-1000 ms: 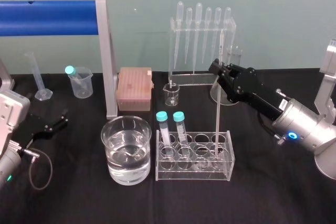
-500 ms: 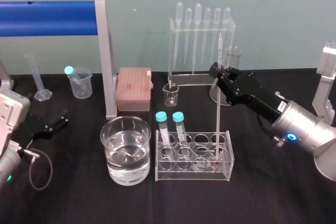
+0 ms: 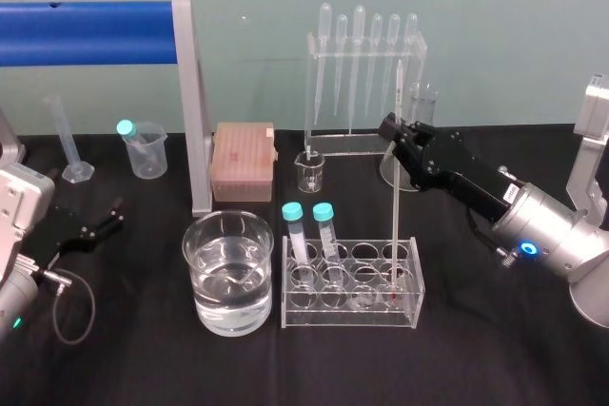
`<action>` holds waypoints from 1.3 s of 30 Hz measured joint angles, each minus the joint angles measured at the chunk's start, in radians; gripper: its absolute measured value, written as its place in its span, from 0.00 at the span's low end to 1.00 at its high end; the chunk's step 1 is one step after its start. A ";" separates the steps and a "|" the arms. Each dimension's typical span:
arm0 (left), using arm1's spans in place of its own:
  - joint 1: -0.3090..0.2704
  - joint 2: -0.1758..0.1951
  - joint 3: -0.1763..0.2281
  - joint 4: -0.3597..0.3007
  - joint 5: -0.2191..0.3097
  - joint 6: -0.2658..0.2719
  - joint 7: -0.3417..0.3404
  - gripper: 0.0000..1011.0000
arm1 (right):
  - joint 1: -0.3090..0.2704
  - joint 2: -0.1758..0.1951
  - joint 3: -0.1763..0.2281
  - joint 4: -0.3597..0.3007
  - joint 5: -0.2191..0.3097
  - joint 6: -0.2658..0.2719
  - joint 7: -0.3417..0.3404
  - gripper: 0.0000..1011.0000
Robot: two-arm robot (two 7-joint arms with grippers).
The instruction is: Hold the thermometer with one hand and immerse one end into the beaker, then reinsert it into the test tube rack.
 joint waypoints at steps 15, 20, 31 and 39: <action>0.000 0.000 0.000 0.000 0.000 0.000 0.000 1.00 | -0.001 0.000 0.000 0.000 -0.002 0.001 0.001 0.39; 0.000 0.000 0.000 0.000 0.000 0.000 0.000 1.00 | -0.001 0.000 0.001 0.000 -0.002 0.001 0.001 0.55; 0.000 0.000 0.000 0.000 0.000 0.000 0.000 1.00 | -0.001 0.000 0.001 0.000 -0.001 0.000 0.001 0.89; 0.000 0.000 0.000 0.000 0.000 0.000 0.000 1.00 | -0.009 0.002 0.006 -0.013 -0.007 0.002 -0.027 0.99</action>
